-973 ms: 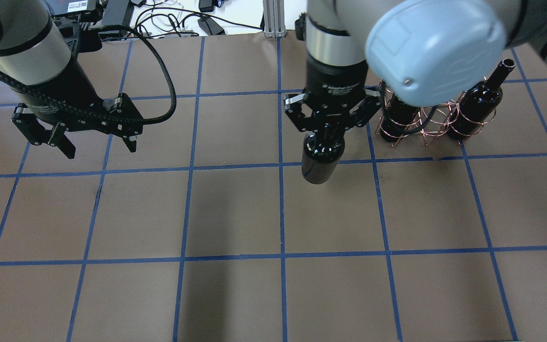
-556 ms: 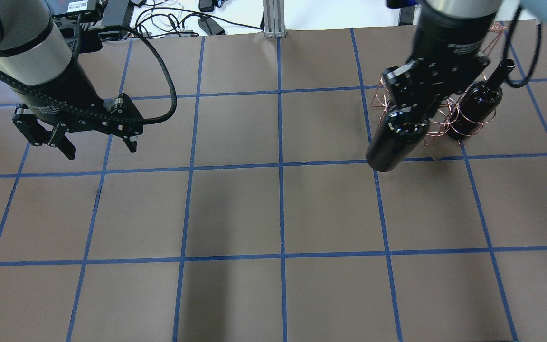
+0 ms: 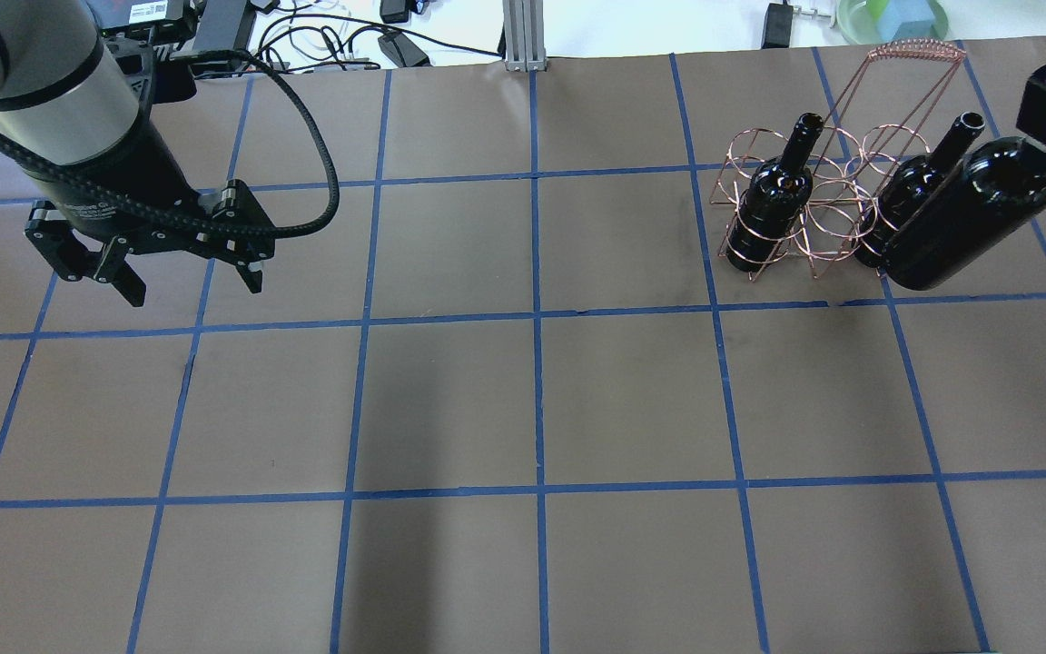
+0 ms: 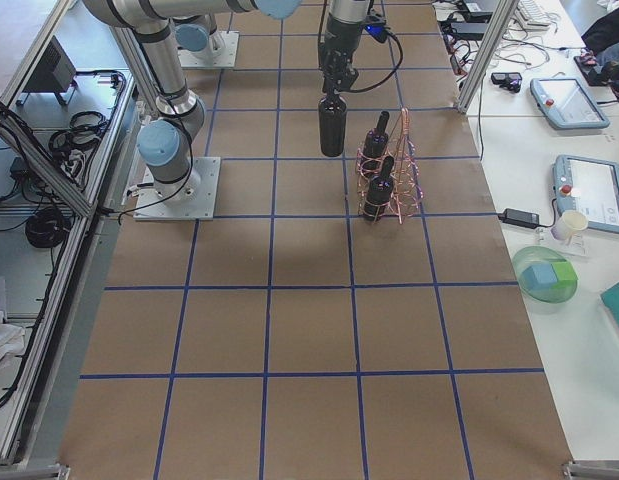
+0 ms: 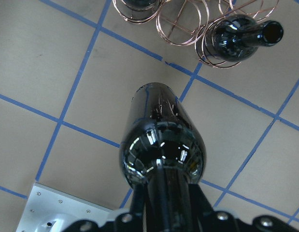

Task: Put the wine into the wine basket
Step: 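Carry the bottle with the right gripper to the copper wire basket, then tilt the bottle and insert it into the empty basket slot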

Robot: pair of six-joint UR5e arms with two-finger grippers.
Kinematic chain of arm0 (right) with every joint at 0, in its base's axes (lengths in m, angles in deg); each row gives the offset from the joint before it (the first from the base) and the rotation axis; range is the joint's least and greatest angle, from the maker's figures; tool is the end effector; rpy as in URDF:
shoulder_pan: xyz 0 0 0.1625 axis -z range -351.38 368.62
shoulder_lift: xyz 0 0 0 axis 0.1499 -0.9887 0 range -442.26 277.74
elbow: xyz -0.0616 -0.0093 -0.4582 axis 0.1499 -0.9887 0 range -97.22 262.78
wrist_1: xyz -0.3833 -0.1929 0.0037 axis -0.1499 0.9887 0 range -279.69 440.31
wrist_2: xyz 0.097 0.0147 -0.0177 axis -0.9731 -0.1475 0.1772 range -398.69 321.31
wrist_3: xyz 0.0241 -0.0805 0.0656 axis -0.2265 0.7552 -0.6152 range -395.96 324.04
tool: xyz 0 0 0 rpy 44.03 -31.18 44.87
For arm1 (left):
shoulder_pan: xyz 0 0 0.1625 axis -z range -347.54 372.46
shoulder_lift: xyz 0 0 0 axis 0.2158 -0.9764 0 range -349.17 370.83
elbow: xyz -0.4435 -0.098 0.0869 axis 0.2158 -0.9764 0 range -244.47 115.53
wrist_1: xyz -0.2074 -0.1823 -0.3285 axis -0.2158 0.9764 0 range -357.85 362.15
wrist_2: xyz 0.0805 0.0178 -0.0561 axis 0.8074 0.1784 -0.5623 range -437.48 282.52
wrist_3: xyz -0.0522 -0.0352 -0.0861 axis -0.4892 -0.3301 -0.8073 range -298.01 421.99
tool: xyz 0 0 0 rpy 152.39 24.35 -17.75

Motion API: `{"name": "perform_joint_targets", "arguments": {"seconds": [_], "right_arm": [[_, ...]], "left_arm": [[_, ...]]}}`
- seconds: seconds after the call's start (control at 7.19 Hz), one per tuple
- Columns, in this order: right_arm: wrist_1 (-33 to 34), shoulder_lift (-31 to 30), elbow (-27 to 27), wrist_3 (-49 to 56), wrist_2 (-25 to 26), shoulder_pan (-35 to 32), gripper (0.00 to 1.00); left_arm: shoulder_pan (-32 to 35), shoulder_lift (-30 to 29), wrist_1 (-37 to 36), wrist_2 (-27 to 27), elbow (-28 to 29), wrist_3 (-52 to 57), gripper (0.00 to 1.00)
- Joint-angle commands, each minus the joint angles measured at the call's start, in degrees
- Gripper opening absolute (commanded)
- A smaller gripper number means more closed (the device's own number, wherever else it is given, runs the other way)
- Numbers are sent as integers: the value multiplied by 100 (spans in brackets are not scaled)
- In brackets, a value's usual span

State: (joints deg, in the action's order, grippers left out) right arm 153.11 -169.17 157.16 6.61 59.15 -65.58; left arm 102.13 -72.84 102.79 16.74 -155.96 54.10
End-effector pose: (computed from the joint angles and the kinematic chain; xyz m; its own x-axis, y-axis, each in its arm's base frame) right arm -0.0257 -0.5267 0.5994 -0.8878 -0.4581 0.0449 -0.4472 0.8815 0.1519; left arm -0.1228 -0.4447 0.5406 -0.9871 -0.1349 -0.0865 -0.1426 0.9857 0.0900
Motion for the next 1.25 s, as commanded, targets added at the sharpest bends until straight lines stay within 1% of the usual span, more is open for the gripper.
{"name": "perform_joint_targets", "arguments": {"seconds": [0.0,0.28,0.56,0.97,1.11], "right_arm": [[627,410,-73,234,-80,55,0],[875,605,-108,234,-81,-68,0],[1164,806,-117,217,-11,-366,0],[1578,1088,-117,234,-10,-402,0],[1614,1132,-117,234,-10,-411,0]], "left_arm": [[6,0,-1,-9,-9,-28,100],[6,0,8,-9,-9,-37,100],[6,0,-1,-9,-17,-37,100],[6,0,8,-9,-26,-37,100],[6,0,-1,-9,-26,-37,100]]}}
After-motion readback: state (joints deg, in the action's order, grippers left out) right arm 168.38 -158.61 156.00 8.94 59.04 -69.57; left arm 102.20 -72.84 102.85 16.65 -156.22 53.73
